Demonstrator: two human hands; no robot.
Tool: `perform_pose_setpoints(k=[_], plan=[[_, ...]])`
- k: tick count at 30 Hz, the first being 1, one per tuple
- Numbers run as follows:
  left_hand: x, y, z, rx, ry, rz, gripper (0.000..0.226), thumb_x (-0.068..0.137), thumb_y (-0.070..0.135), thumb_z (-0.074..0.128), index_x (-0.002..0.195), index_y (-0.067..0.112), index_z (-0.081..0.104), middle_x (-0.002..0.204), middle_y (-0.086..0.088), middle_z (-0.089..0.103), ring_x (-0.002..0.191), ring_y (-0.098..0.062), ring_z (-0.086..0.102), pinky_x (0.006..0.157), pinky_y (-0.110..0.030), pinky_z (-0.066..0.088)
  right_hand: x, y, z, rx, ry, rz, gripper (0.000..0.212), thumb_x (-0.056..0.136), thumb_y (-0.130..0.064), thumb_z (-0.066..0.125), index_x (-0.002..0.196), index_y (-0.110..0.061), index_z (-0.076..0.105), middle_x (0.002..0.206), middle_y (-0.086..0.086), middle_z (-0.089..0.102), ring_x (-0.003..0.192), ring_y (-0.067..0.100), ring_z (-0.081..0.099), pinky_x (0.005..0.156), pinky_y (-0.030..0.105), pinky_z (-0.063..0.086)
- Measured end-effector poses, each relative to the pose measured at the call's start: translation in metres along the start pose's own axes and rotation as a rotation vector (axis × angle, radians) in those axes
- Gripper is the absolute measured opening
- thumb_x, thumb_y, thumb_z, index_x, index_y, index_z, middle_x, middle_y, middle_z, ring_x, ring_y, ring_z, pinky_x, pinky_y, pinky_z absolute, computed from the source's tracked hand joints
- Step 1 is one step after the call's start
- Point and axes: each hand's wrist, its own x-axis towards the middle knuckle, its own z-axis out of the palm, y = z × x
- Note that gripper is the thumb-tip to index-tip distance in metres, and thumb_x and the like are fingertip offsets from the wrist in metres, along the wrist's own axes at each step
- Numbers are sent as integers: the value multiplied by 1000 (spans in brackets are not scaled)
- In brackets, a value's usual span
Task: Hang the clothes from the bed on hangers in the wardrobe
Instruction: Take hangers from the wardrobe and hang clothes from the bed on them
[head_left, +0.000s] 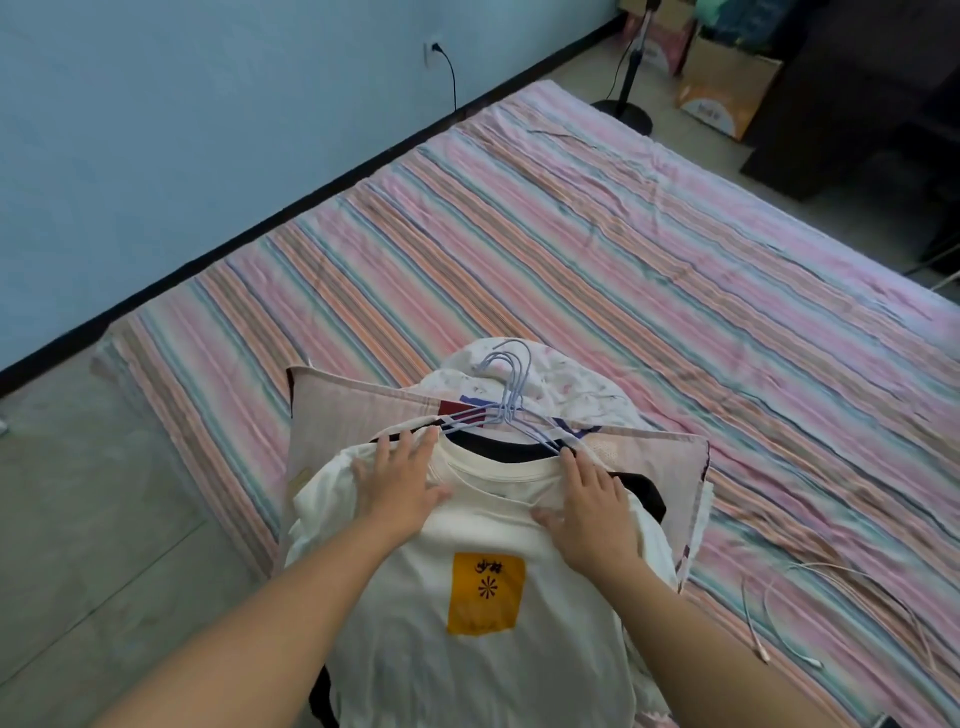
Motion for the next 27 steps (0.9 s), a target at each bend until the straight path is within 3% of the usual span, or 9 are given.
perform_pose_setpoints(k=[3,6,9,12,15,18,20,23,27], plan=[[1,4,-15,-31,10,23,79,87,50,61,152,34,19,156,0,31,143,-28,25,109,-55,31,3,-16,-11,-9,-49,39,92,93,-55,56,158,-15,6,166,9,10,151,31,15,123,46,14],[-10,11,-33,-110,112,48,83,79,54,69,148,27,31,146,0,46,134,-24,41,108,-47,37,-3,-36,-30,-24,10,-6,84,91,-51,59,154,-12,18,163,14,15,148,34,22,121,45,21],[-35,11,-51,-205,197,89,87,73,54,74,146,28,34,142,2,51,129,-23,47,108,-44,39,-21,-56,-55,-2,79,-90,69,94,-43,58,149,-13,29,162,14,18,145,33,27,118,41,27],[-67,2,-69,-200,147,90,85,71,52,73,144,31,36,140,4,52,126,-22,48,106,-42,41,-45,-74,-78,10,101,-189,62,94,-43,57,145,-15,36,154,8,33,140,30,34,115,39,32],[-102,-12,-97,-152,97,78,76,73,50,72,138,28,40,133,3,54,118,-22,52,90,-35,45,-74,-92,-102,12,77,-269,60,94,-44,57,143,-16,39,146,5,44,136,27,39,112,37,34],[-143,-25,-130,-126,55,66,74,76,50,72,135,24,35,127,-1,55,110,-24,55,72,-31,40,-109,-114,-125,-3,61,-347,61,91,-48,59,142,-17,43,141,4,50,132,25,44,107,37,38],[-177,-34,-150,-45,75,74,76,73,55,71,133,23,35,128,0,54,112,-24,55,74,-32,44,-136,-131,-140,-3,54,-400,66,88,-50,61,143,-18,45,141,2,52,131,23,46,105,36,40],[-231,-56,-177,43,109,76,88,68,60,69,141,25,36,138,2,50,124,-23,51,93,-38,48,-179,-159,-162,-27,59,-488,69,84,-51,64,142,-18,47,140,1,49,128,23,47,101,35,41],[-304,-90,-213,26,118,38,94,60,65,71,141,28,40,131,1,51,120,-22,52,93,-41,49,-239,-204,-193,-78,75,-628,66,83,-48,67,140,-19,49,139,2,48,124,22,48,96,36,46]])
